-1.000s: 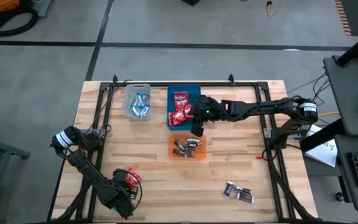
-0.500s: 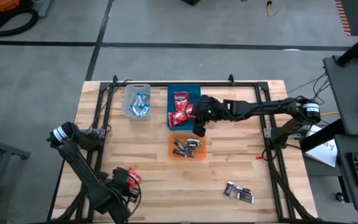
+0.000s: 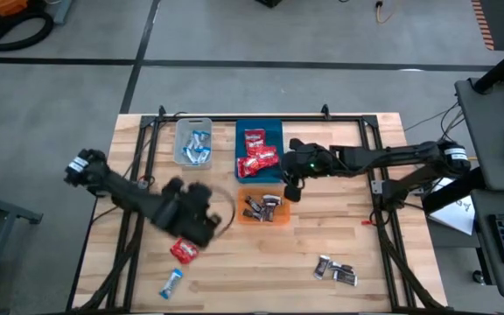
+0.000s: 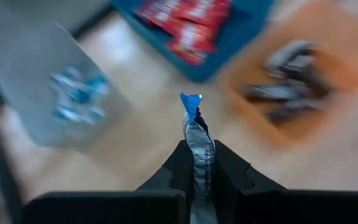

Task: Sort candy
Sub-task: Put the blue chocolate bar into the gray bin

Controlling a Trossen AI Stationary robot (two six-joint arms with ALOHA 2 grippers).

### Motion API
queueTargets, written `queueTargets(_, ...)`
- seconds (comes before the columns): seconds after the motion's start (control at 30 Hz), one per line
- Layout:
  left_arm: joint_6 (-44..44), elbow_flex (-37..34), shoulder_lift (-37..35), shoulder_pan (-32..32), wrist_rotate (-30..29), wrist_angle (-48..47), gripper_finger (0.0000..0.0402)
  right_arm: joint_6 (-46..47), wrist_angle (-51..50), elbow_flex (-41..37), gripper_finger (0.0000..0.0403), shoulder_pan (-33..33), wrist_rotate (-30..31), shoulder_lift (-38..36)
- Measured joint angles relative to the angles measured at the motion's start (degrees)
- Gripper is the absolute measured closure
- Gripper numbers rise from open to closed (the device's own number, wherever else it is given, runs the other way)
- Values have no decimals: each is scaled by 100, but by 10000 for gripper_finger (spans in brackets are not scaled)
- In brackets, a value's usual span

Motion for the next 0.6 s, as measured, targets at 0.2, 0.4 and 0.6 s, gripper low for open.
queueTargets(0.2,1834,-802,-769,1738,-455,413,391,251,-22,-379,305,203,1,-323)
queueTargets(0.4,3841,-1885,-1642,3729,-102,2140,391,538,-2,-755,305,327,4,-513)
queueTargets(0.6,5469,-2691,-1793,5755,1535,4103,391,792,62,-969,305,341,4,-540)
